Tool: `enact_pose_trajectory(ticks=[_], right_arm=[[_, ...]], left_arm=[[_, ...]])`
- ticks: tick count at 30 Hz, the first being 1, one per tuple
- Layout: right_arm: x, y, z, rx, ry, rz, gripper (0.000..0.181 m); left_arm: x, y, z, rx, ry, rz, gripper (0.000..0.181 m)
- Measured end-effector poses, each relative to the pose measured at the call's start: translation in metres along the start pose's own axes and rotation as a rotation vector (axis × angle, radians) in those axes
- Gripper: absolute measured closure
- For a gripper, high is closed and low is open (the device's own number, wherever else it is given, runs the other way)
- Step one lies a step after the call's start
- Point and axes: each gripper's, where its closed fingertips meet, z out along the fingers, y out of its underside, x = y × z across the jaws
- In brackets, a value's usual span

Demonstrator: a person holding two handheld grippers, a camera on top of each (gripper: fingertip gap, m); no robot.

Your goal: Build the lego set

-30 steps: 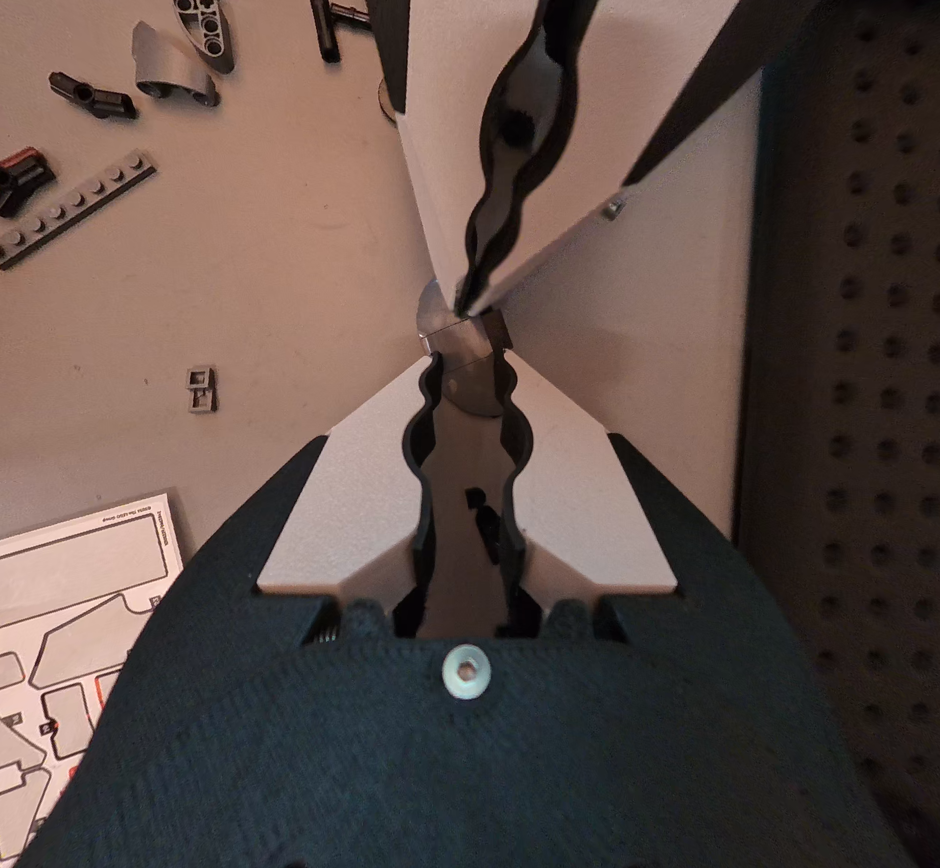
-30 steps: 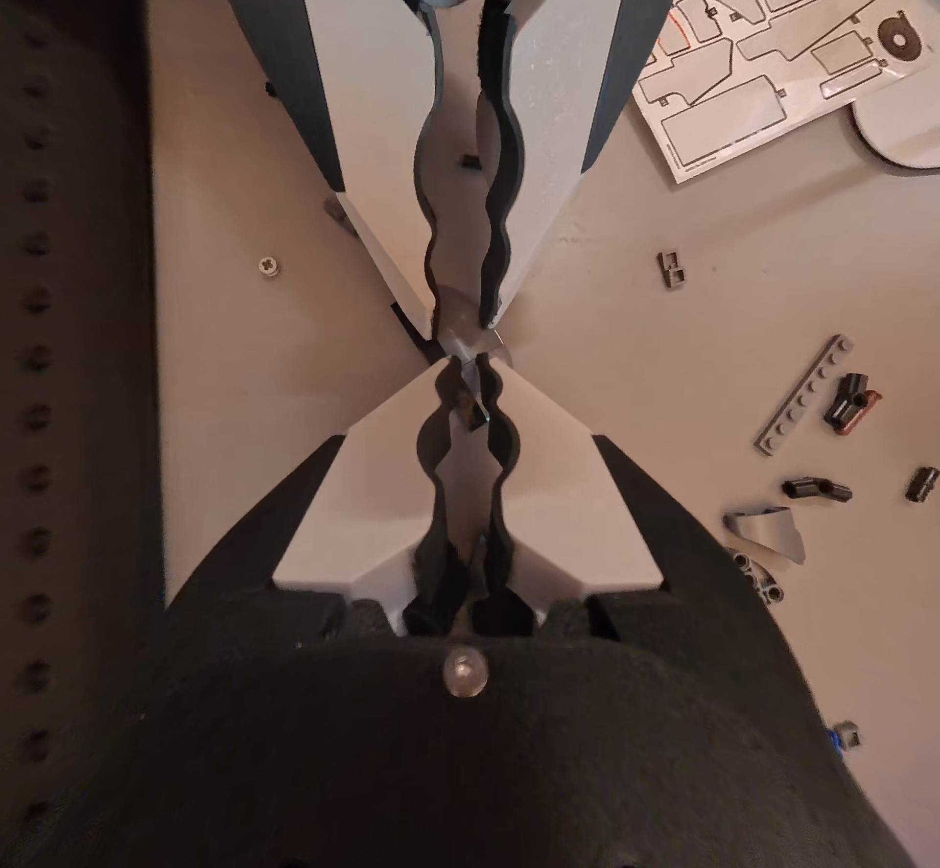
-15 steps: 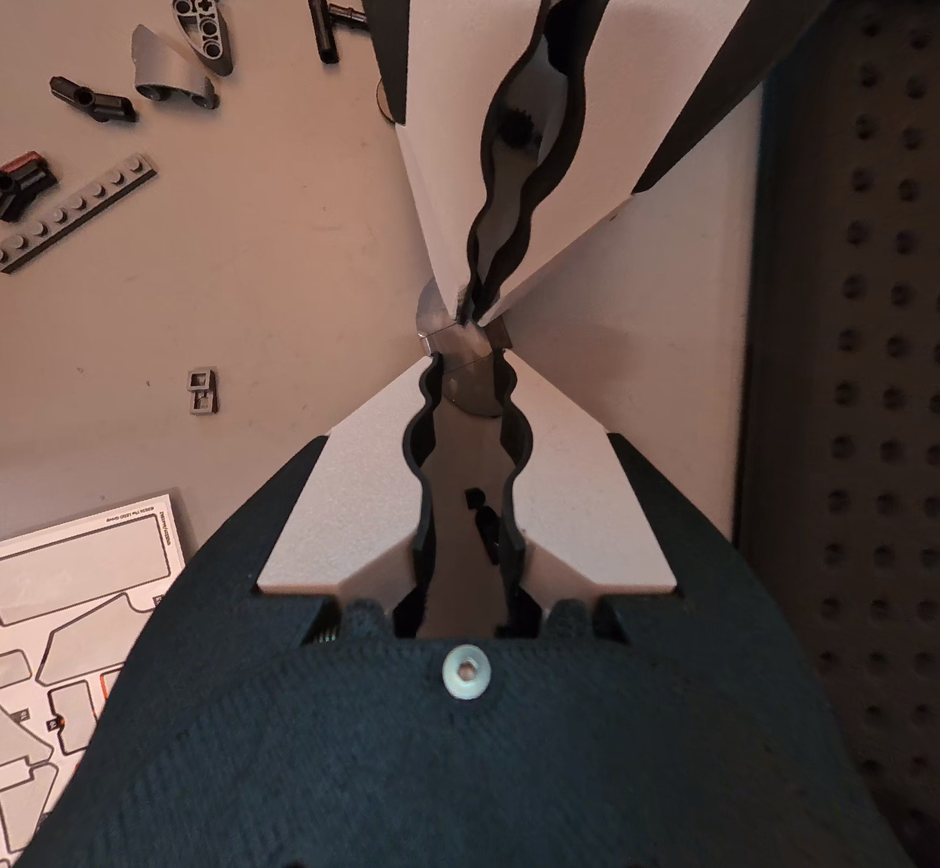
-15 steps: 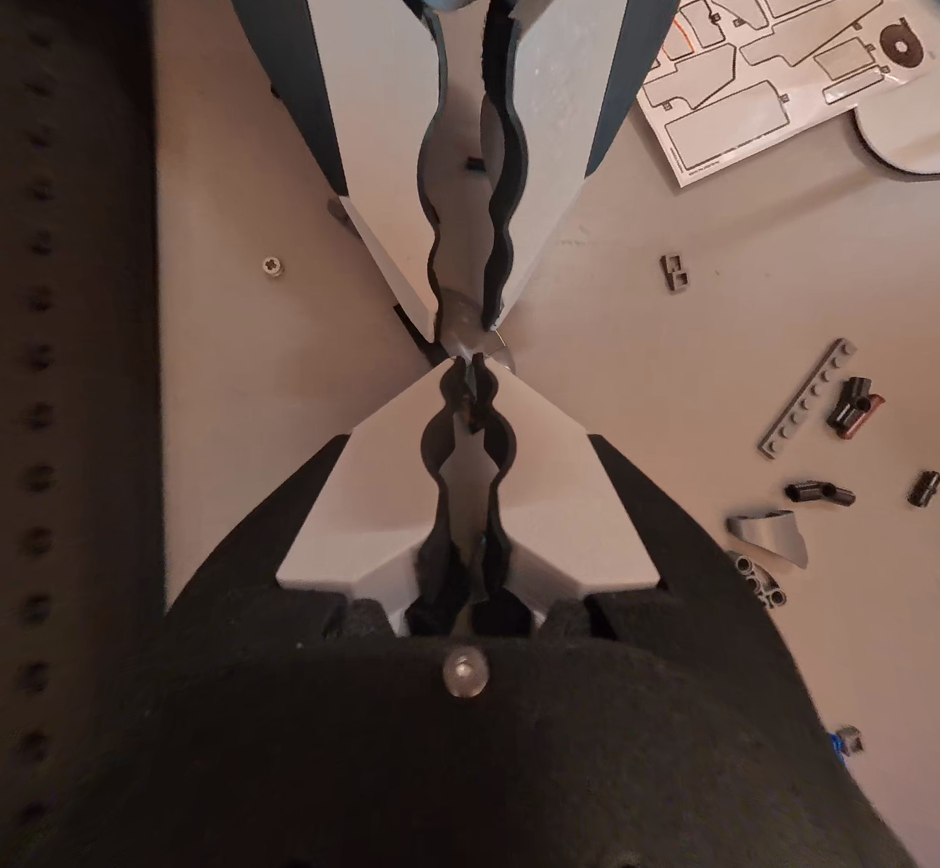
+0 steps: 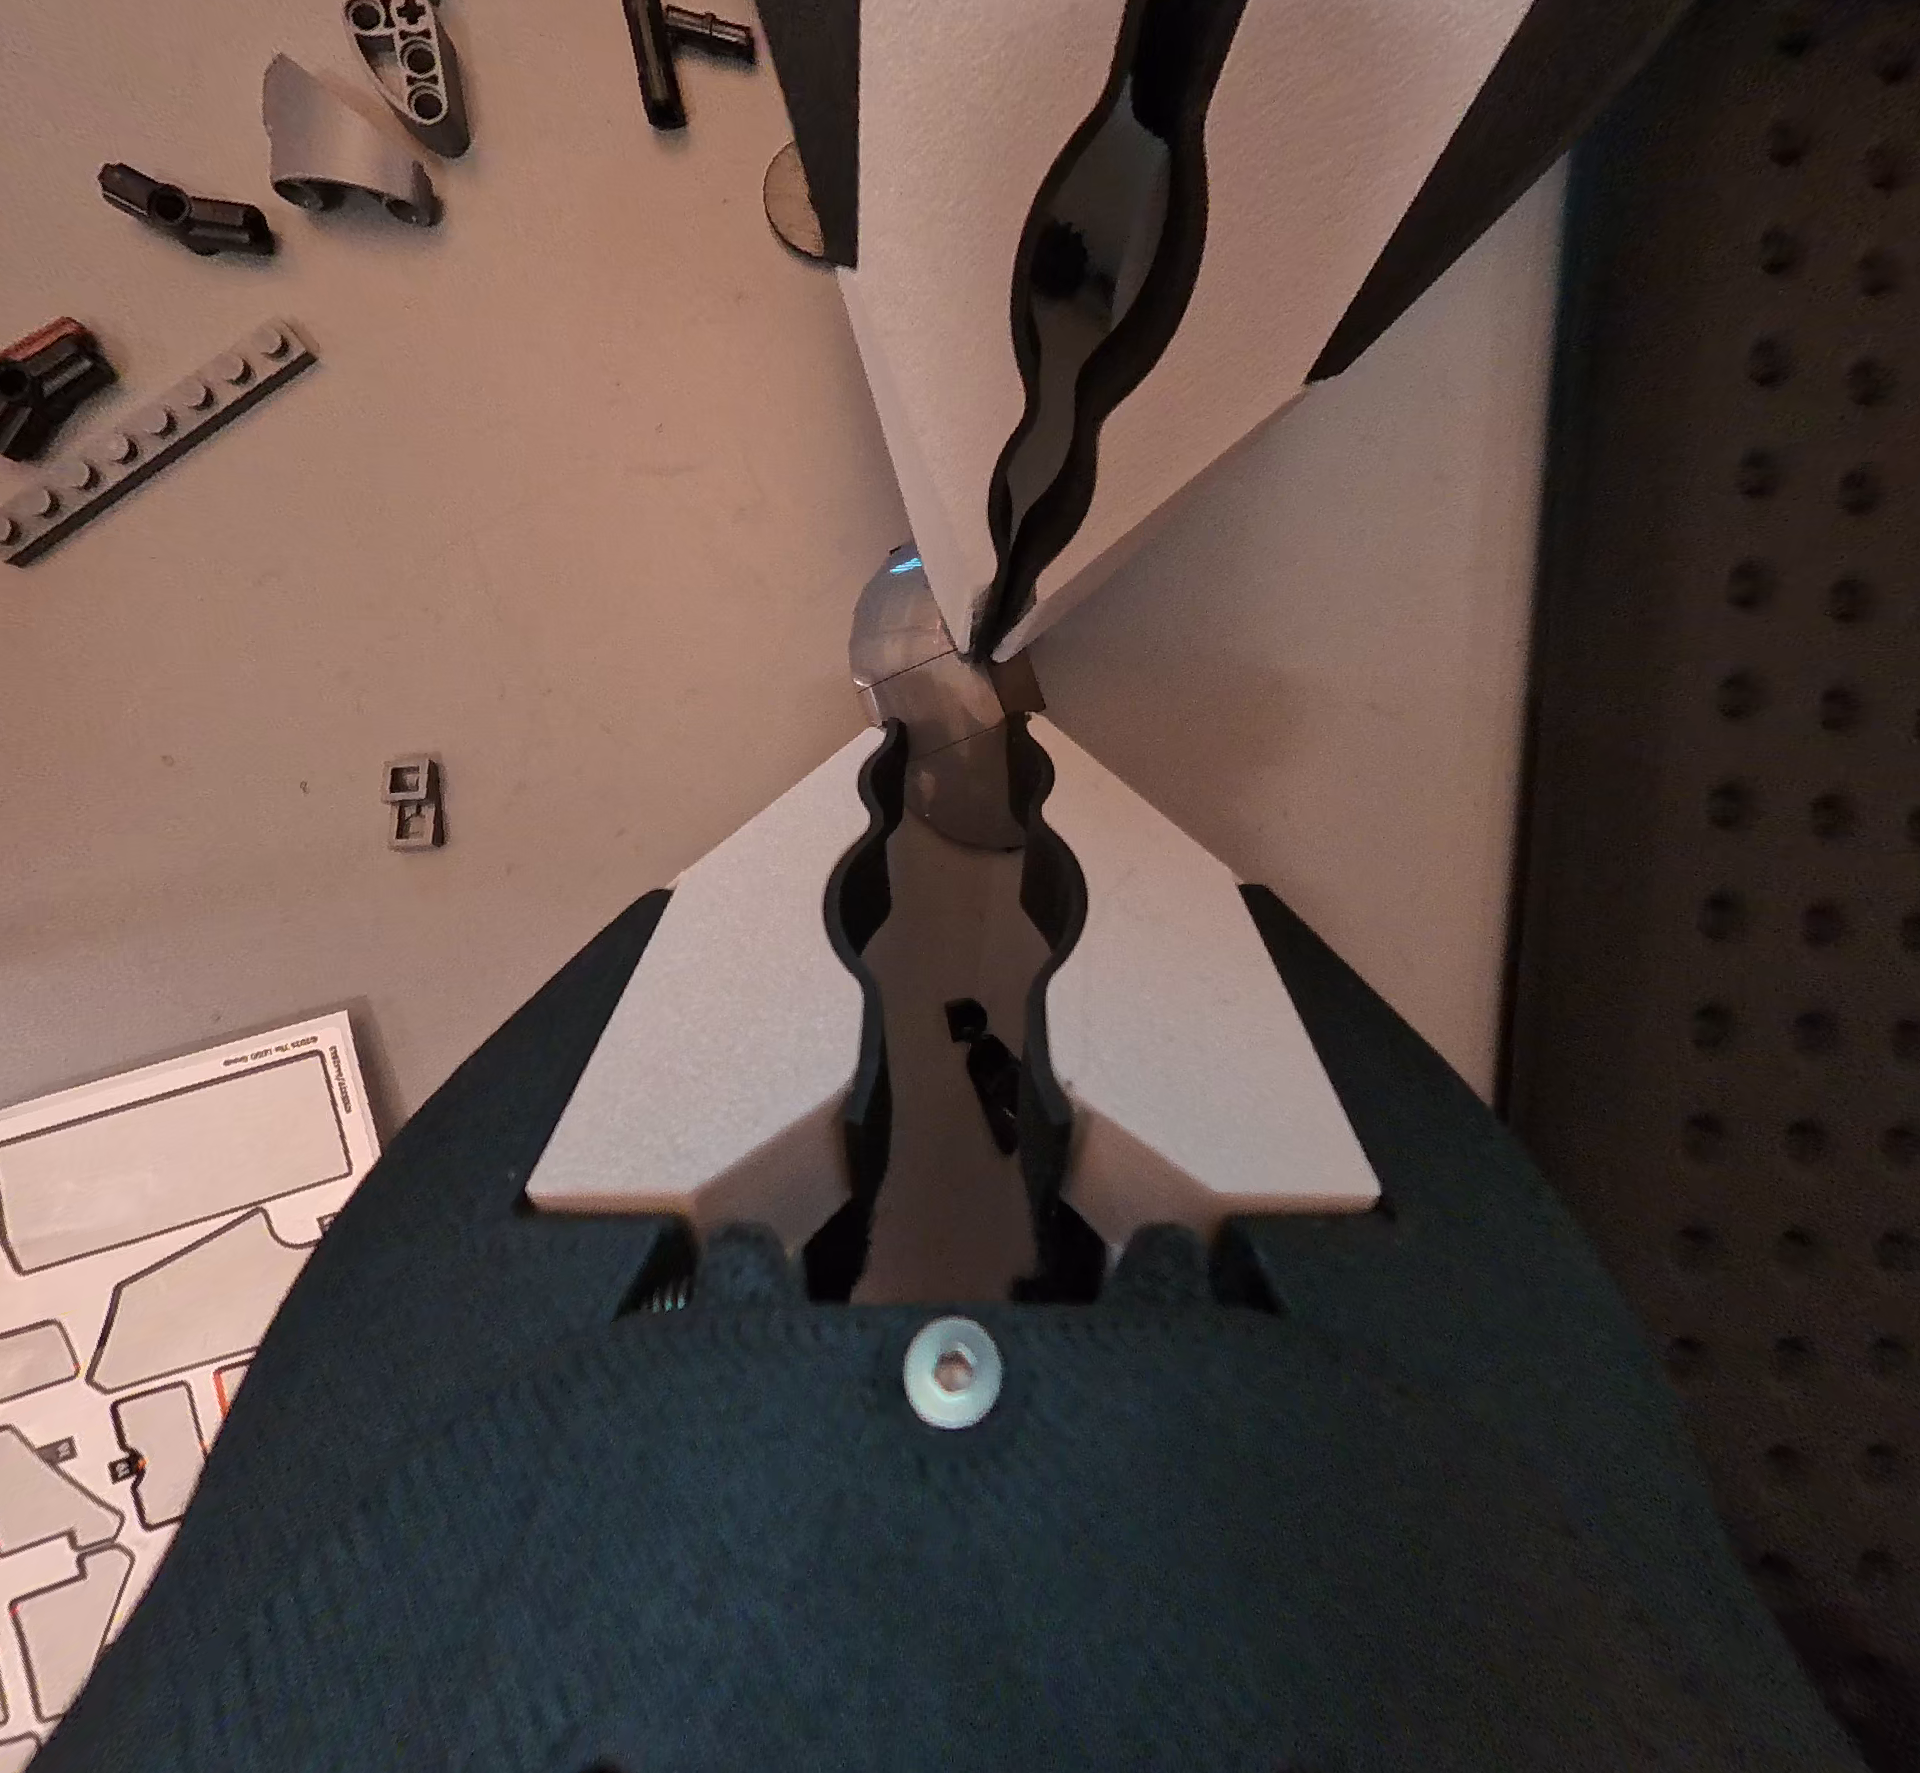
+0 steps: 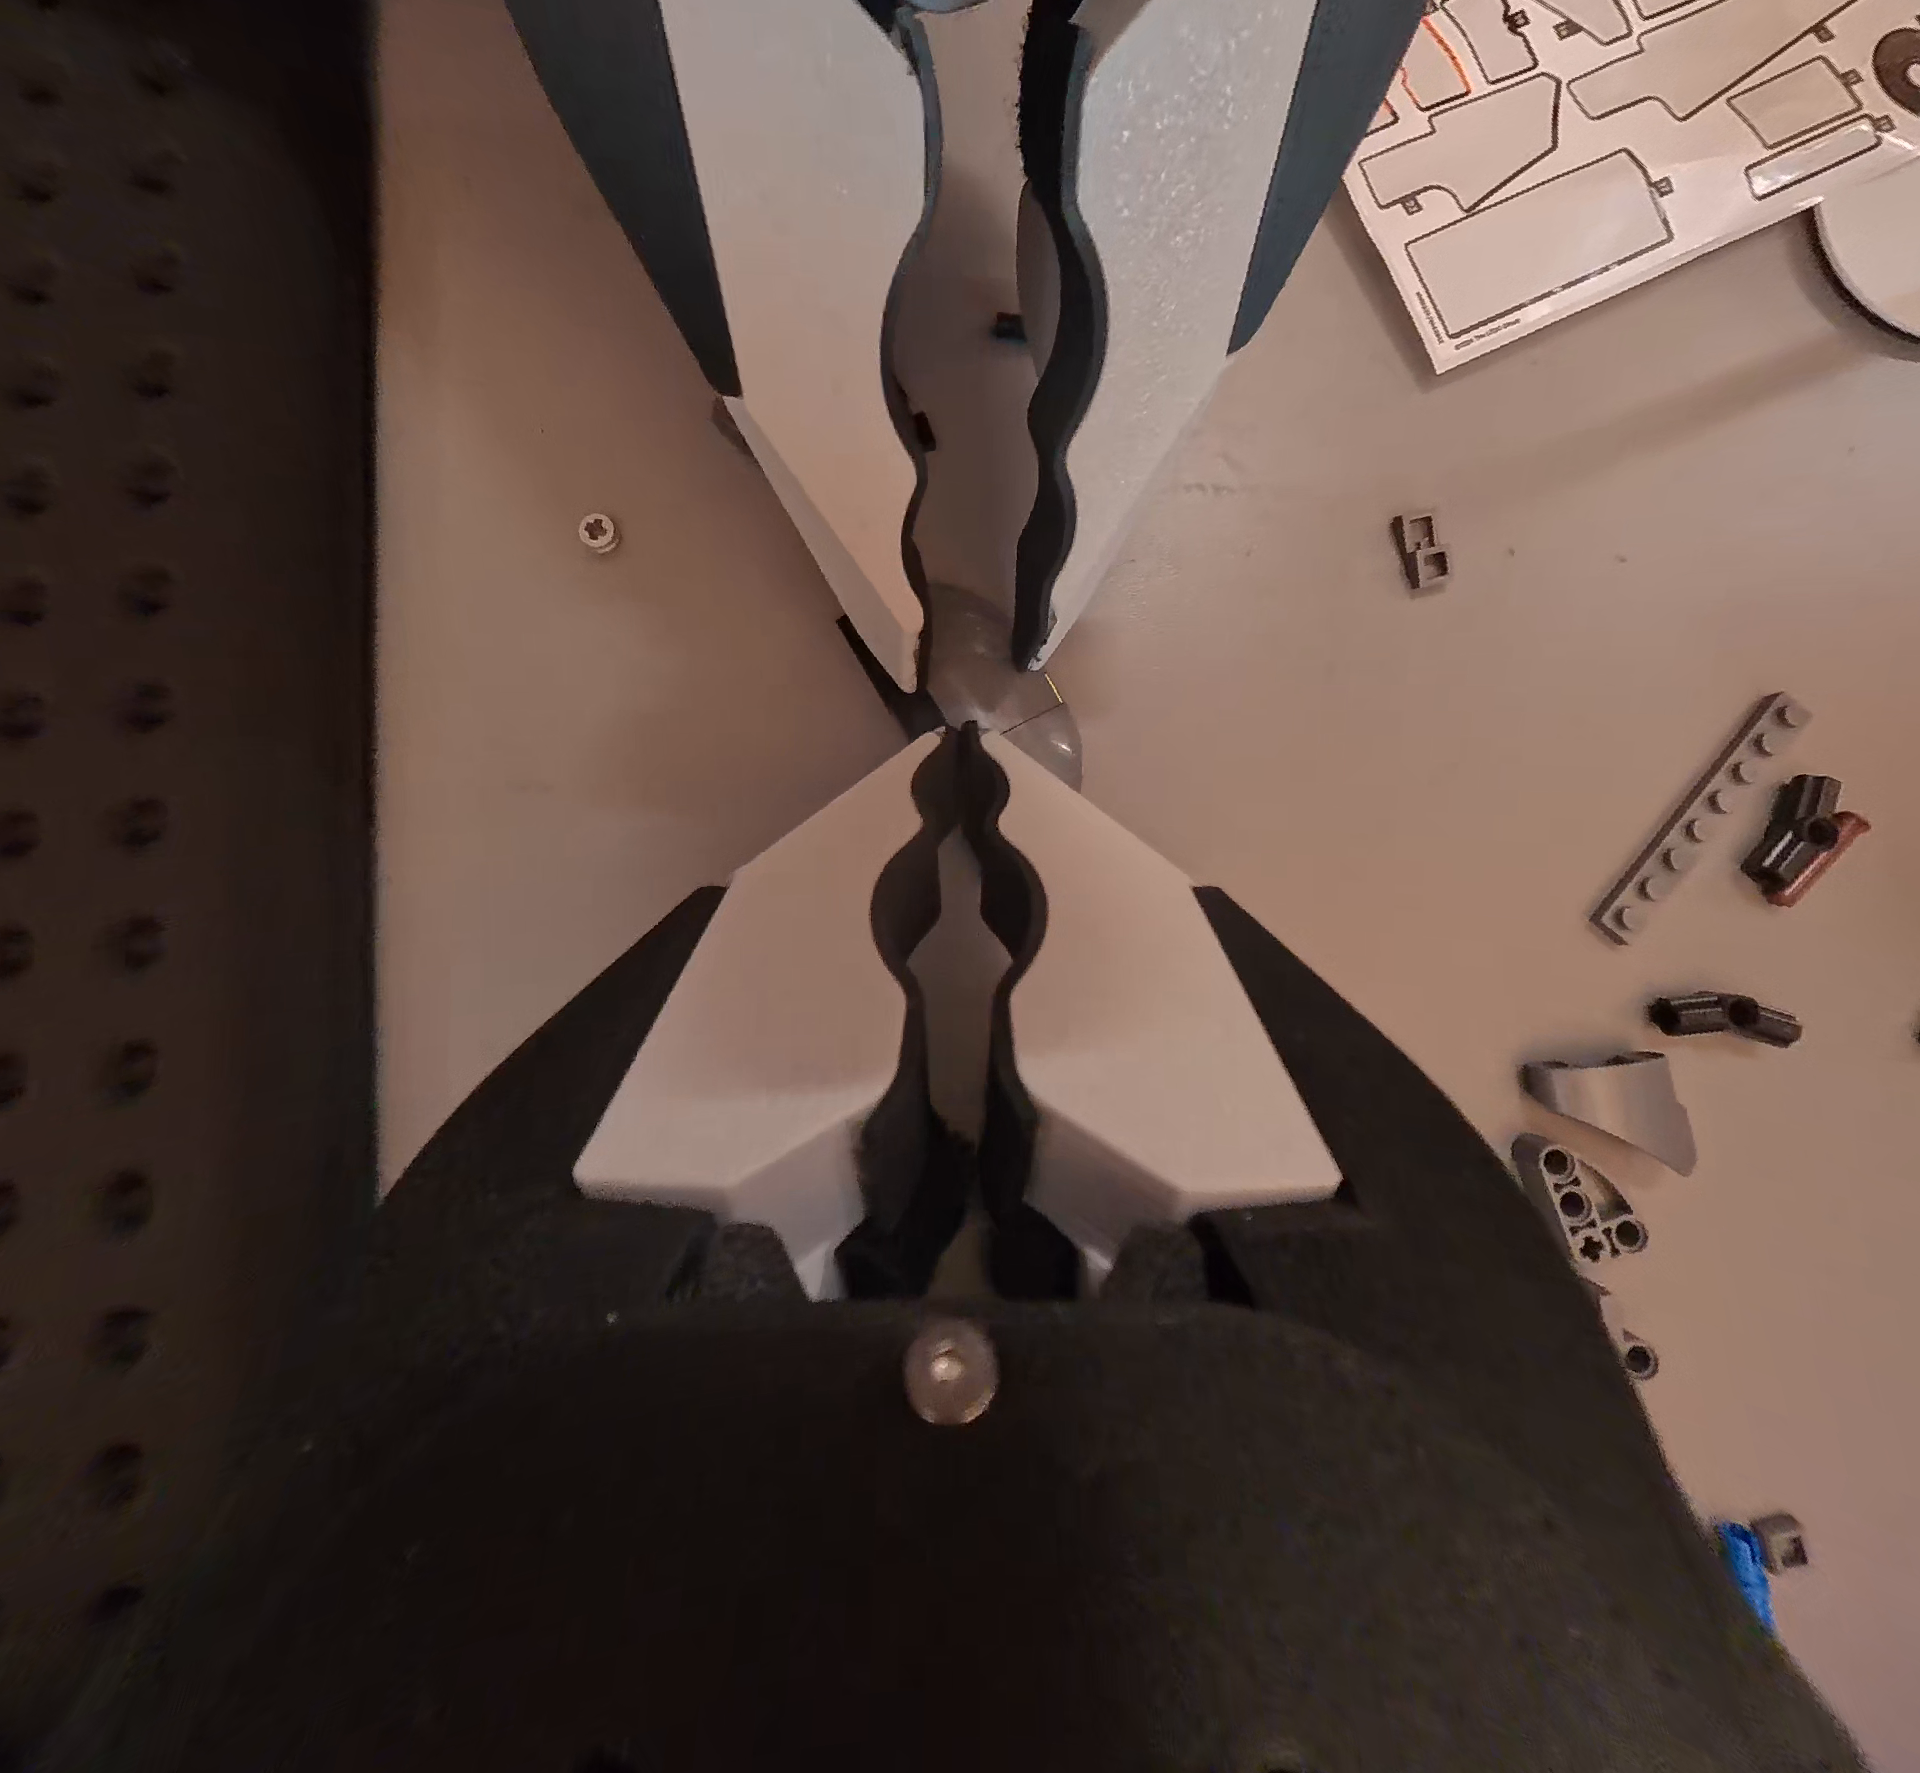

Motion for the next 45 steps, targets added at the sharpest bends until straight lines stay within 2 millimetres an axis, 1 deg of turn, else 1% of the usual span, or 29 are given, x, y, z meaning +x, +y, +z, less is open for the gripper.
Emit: enact_pose_trajectory(ticks=[11,16,22,24,27,28,34,38,40,45], right_arm=[[-0.007,0.0,0.001,-0.004,-0.008,-0.045,0.181],[-0.007,0.0,0.001,0.002,-0.02,-0.021,0.181],[-0.011,-0.002,0.004,0.018,-0.062,-0.004,0.181],[-0.011,-0.002,0.003,0.03,-0.082,0.028,0.181],[0.002,0.0,-0.002,0.041,-0.032,0.055,0.181],[0.003,0.0,-0.003,0.045,-0.032,0.063,0.181],[0.002,0.004,-0.001,0.011,-0.012,0.028,0.181],[0.002,0.004,-0.002,0.007,-0.002,0.008,0.181],[0.0,0.003,-0.002,0.003,0.014,-0.031,0.181],[0.003,0.004,-0.001,-0.027,0.064,-0.065,0.181]], left_arm=[[0.001,0.0,0.0,-0.014,-0.016,0.015,0.164],[0.001,0.0,0.0,-0.024,-0.029,0.029,0.165],[0.002,-0.001,0.001,-0.038,-0.051,0.049,0.167],[0.002,-0.002,0.001,-0.032,-0.052,0.052,0.167],[0.002,-0.002,0.001,-0.02,-0.042,0.047,0.167],[0.002,-0.002,0.001,-0.013,-0.038,0.047,0.167],[0.001,-0.002,0.001,-0.008,-0.042,0.049,0.166],[0.0,-0.002,0.001,-0.011,-0.06,0.058,0.167],[0.0,-0.001,0.0,-0.017,-0.059,0.062,0.167],[0.0,-0.001,0.0,-0.022,-0.07,0.071,0.168]])
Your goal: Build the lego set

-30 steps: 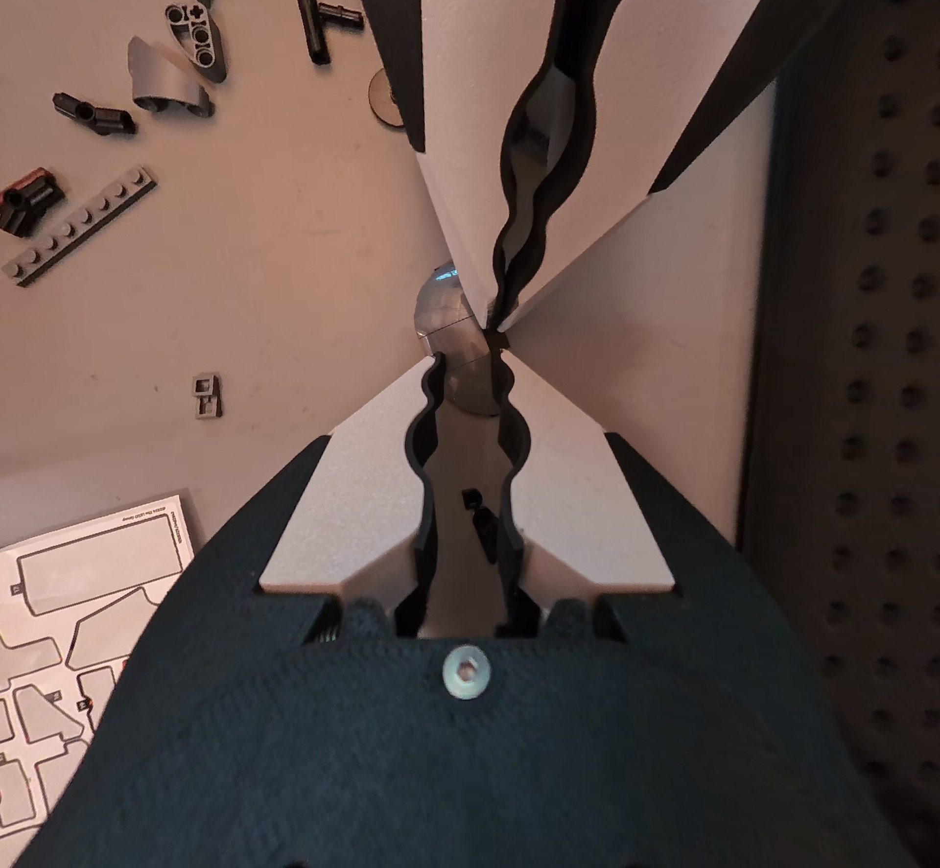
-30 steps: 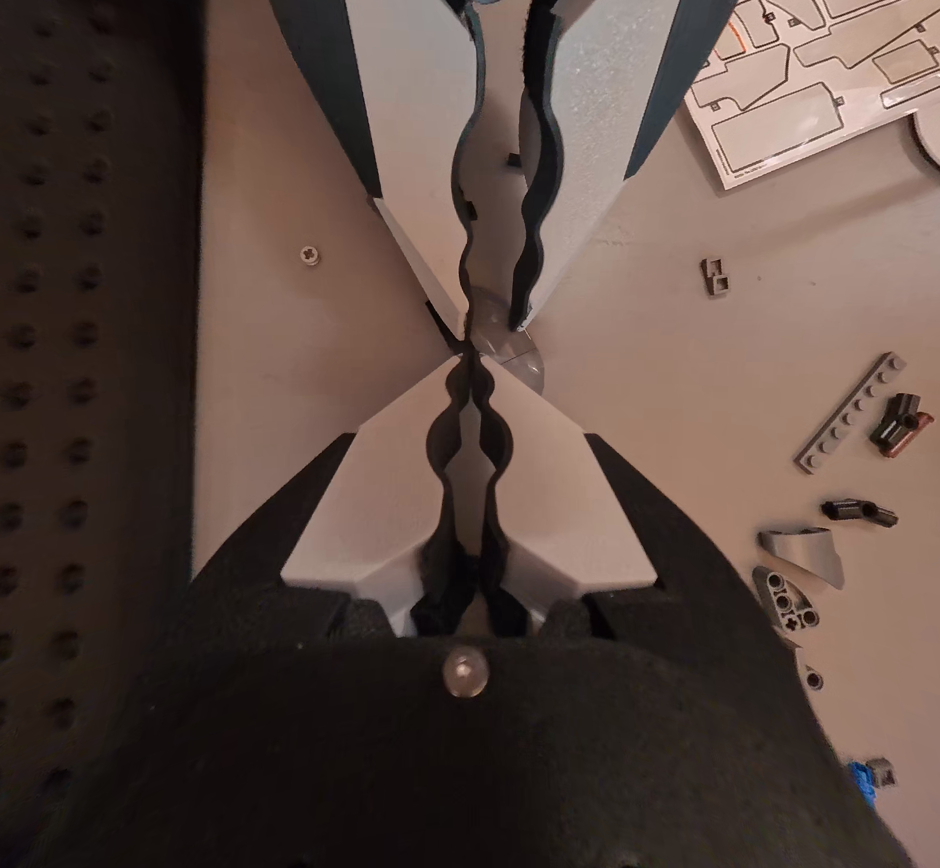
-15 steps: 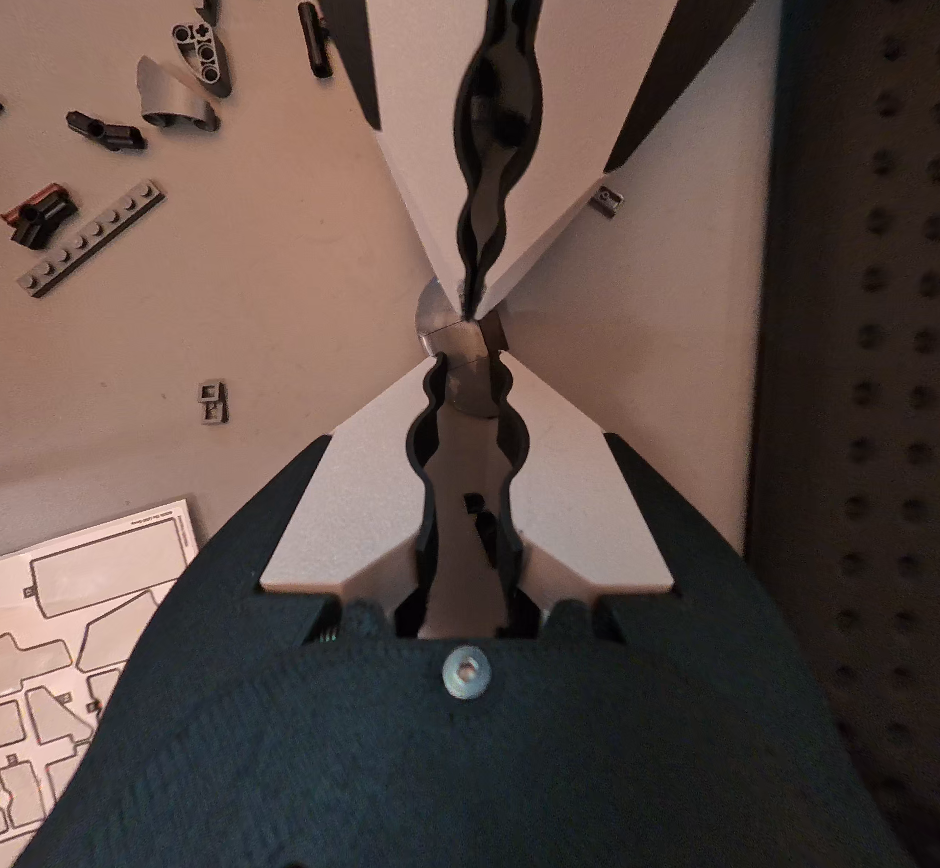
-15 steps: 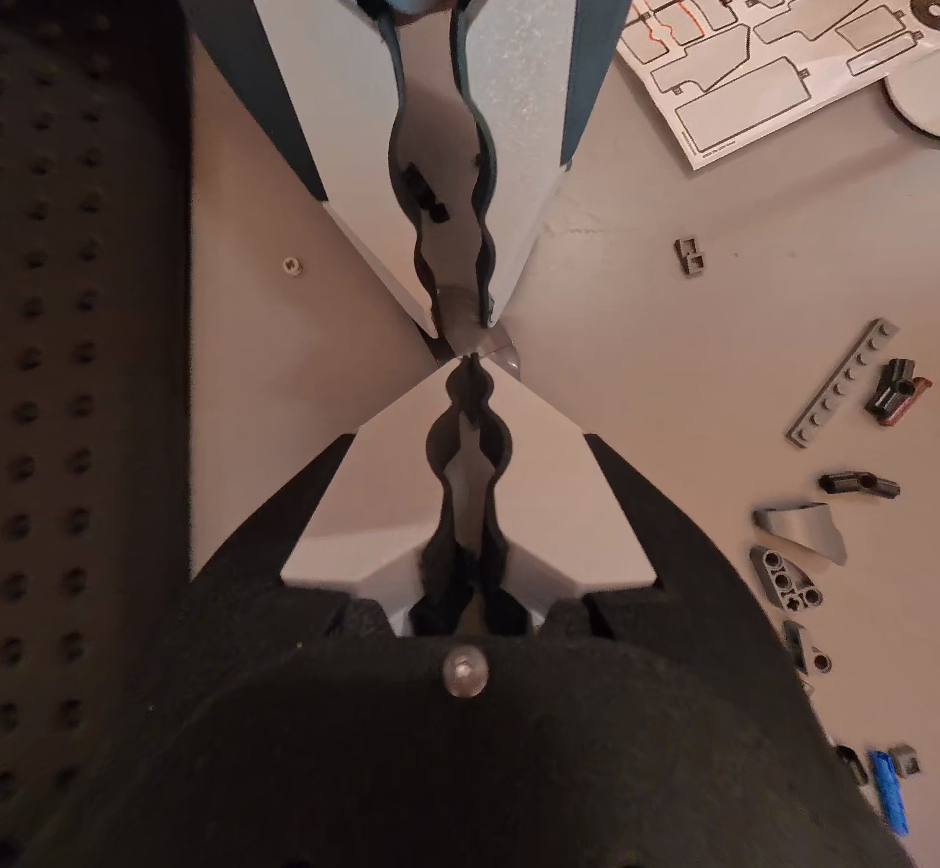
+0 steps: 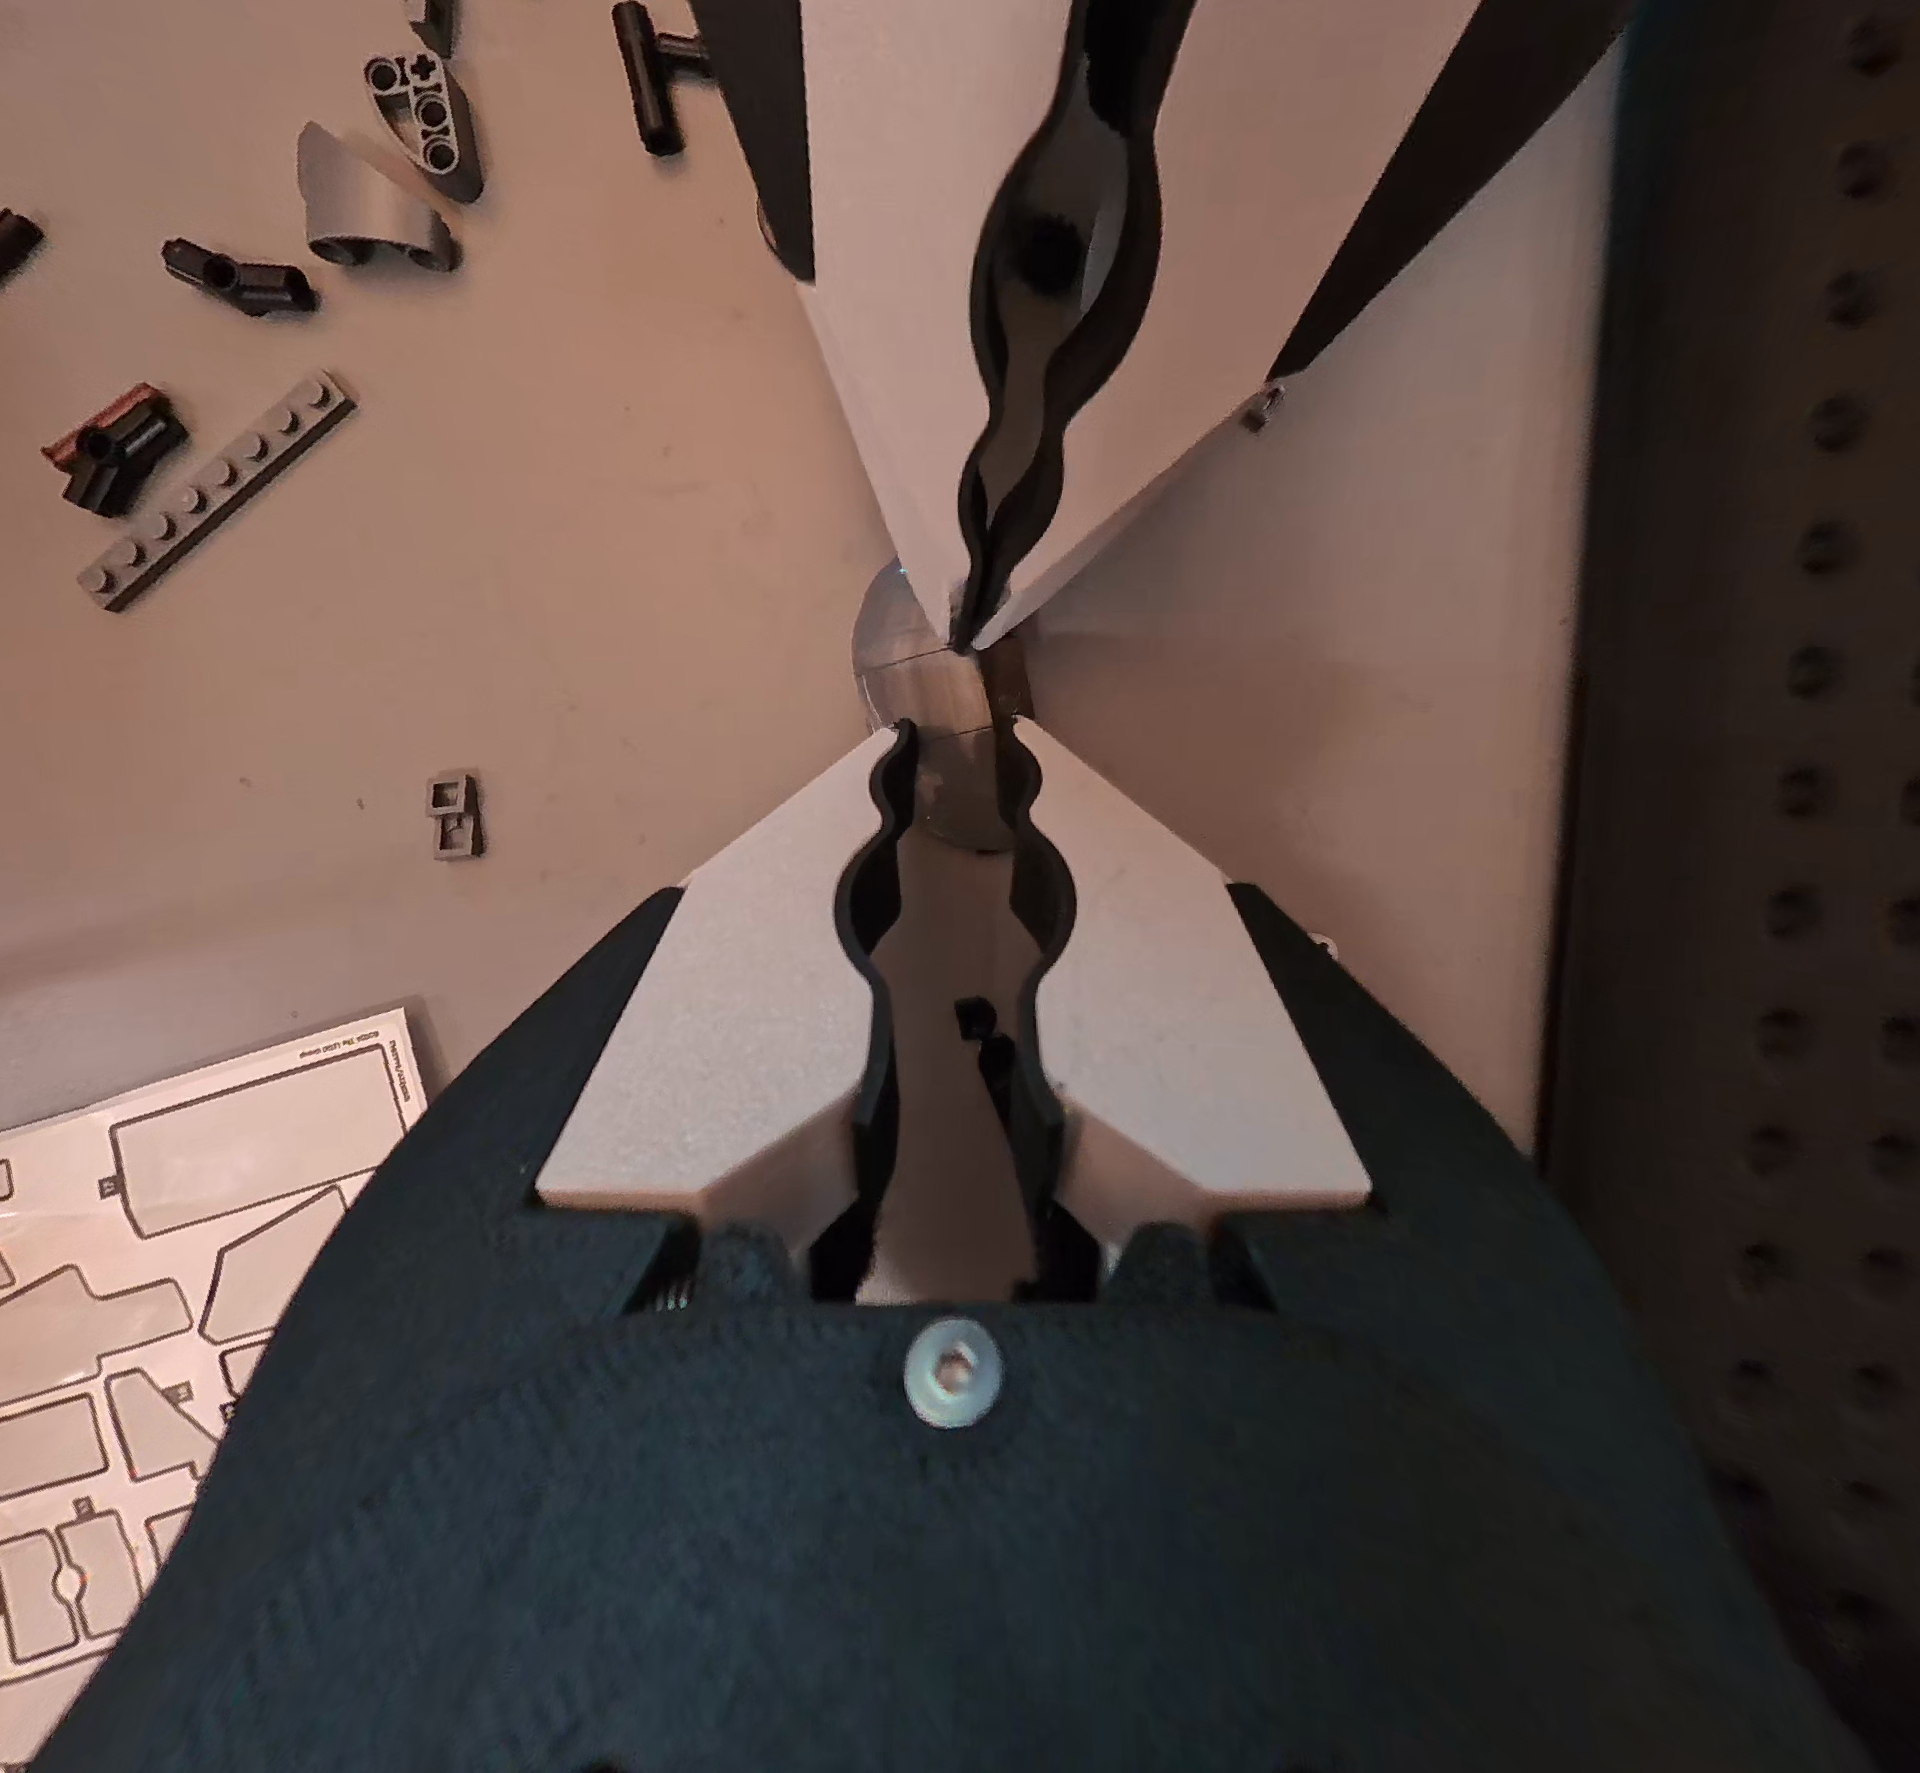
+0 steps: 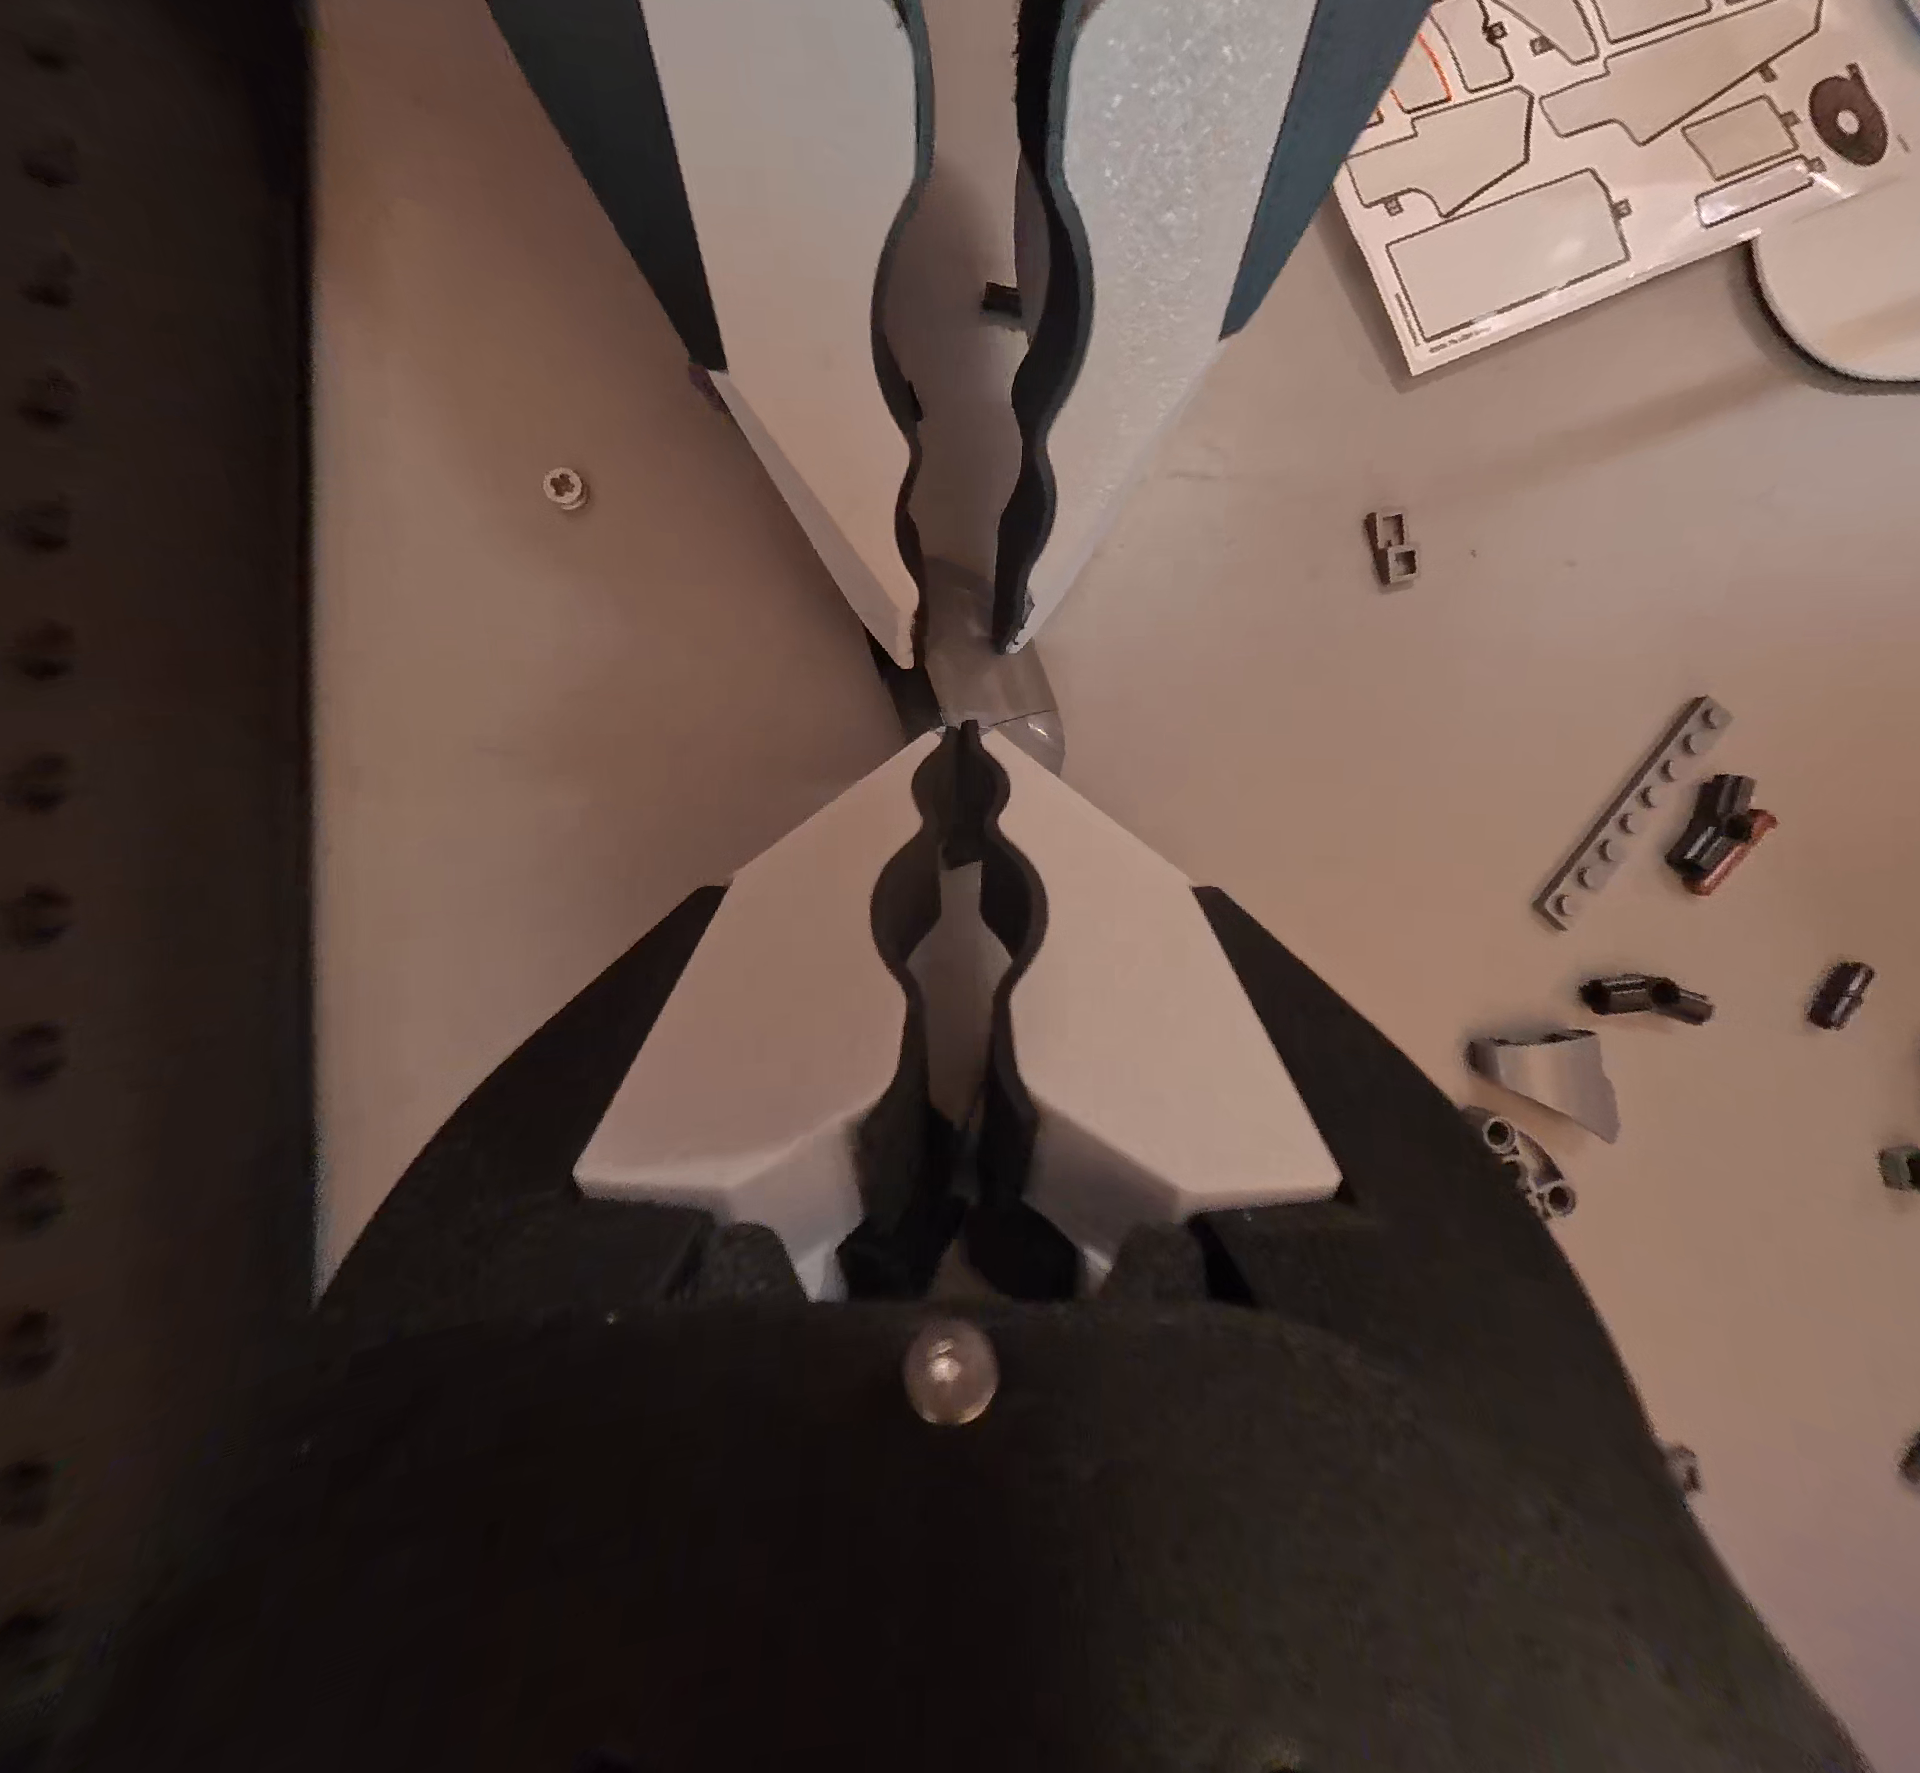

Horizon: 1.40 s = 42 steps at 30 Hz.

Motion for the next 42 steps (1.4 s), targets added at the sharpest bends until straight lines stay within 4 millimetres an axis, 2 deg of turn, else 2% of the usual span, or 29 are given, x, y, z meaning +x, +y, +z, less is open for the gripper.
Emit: enact_pose_trajectory(ticks=[12,20,25,30,34,42], right_arm=[[0.0,0.0,0.001,-0.064,0.057,-0.053,0.181],[-0.005,-0.002,0.004,-0.055,0.032,-0.063,0.181],[-0.004,-0.005,0.002,-0.022,0.028,-0.057,0.181],[0.009,-0.008,-0.009,0.051,0.044,0.018,0.181],[0.01,-0.007,-0.01,0.06,0.031,0.041,0.181],[-0.003,-0.008,0.001,0.044,-0.033,0.023,0.181]], left_arm=[[0.002,0.0,0.0,-0.026,-0.013,0.02,0.171],[0.008,-0.007,0.002,0.023,0.022,0.035,0.181],[-0.006,0.003,-0.006,0.01,-0.02,0.021,0.181],[-0.01,0.003,-0.015,0.075,0.006,-0.029,0.181],[-0.005,0.006,-0.009,0.05,0.031,-0.009,0.181],[0.006,0.002,-0.006,0.056,0.06,0.03,0.181]])
